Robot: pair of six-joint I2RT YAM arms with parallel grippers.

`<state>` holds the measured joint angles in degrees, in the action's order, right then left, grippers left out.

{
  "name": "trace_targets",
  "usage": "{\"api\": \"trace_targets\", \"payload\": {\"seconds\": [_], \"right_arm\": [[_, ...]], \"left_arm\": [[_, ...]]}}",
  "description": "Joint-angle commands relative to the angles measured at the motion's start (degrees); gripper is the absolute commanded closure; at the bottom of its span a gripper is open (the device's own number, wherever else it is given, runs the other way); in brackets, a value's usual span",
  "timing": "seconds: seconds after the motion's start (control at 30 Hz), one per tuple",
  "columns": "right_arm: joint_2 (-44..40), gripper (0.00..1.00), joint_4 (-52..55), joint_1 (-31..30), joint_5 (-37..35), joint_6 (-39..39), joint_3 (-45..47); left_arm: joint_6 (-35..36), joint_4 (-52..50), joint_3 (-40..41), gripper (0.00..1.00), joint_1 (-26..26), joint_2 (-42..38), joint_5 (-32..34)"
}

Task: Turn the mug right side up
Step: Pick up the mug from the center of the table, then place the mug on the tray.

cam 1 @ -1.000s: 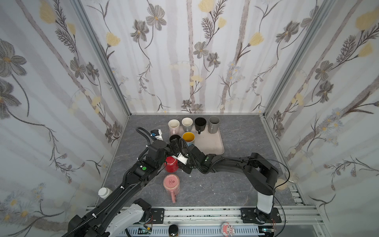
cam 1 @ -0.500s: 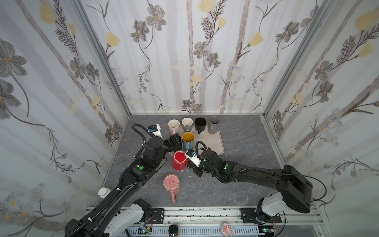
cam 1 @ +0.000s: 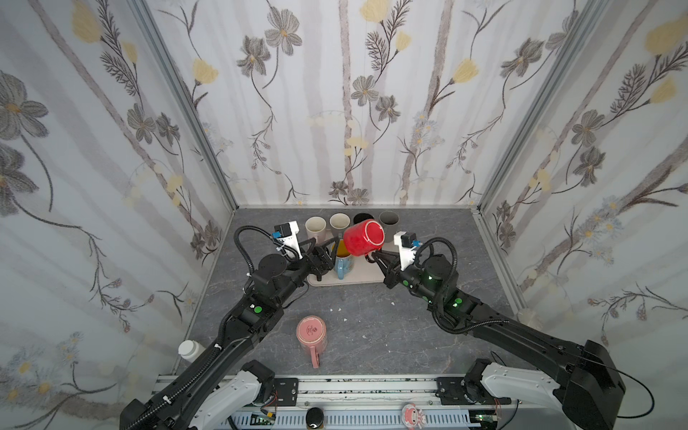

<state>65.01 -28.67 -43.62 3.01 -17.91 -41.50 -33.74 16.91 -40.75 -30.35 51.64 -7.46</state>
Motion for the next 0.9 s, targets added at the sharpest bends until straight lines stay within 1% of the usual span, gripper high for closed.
{"api": "trace_targets", "payload": {"seconds": [0.0,0.2,0.3,0.4,0.53,0.73,0.87], "right_arm": [[-0.5,1.00,-18.5,2.1,4.6,-8.4,-0.7],[1.7,1.00,-31.3,3.2,10.1,-18.6,-1.2],[3.6,1.00,-35.8,3.1,13.7,-22.4,-3.1],[5.4,1.00,-39.7,3.0,15.5,-26.1,-3.3],[6.9,1.00,-41.4,2.4,16.3,-28.2,-3.8],[8.6,1.00,-40.7,0.4,17.8,-28.3,-5.5],[9.1,1.00,-39.8,-0.2,17.7,-28.3,-5.6]], "left_arm": [[-4.9,13.1,1.5,0.03,0.3,1.6,-10.1],[-11.0,28.0,4.3,0.16,0.3,3.8,-18.5],[-13.2,32.7,4.3,0.24,0.3,5.2,-21.2],[-14.8,36.2,3.9,0.30,0.2,6.3,-22.7],[-15.2,37.6,2.6,0.38,-0.7,7.7,-24.1],[-15.0,38.8,1.8,0.46,-2.2,9.4,-24.4],[-15.2,39.7,1.5,0.54,-2.3,9.8,-24.7]]}}
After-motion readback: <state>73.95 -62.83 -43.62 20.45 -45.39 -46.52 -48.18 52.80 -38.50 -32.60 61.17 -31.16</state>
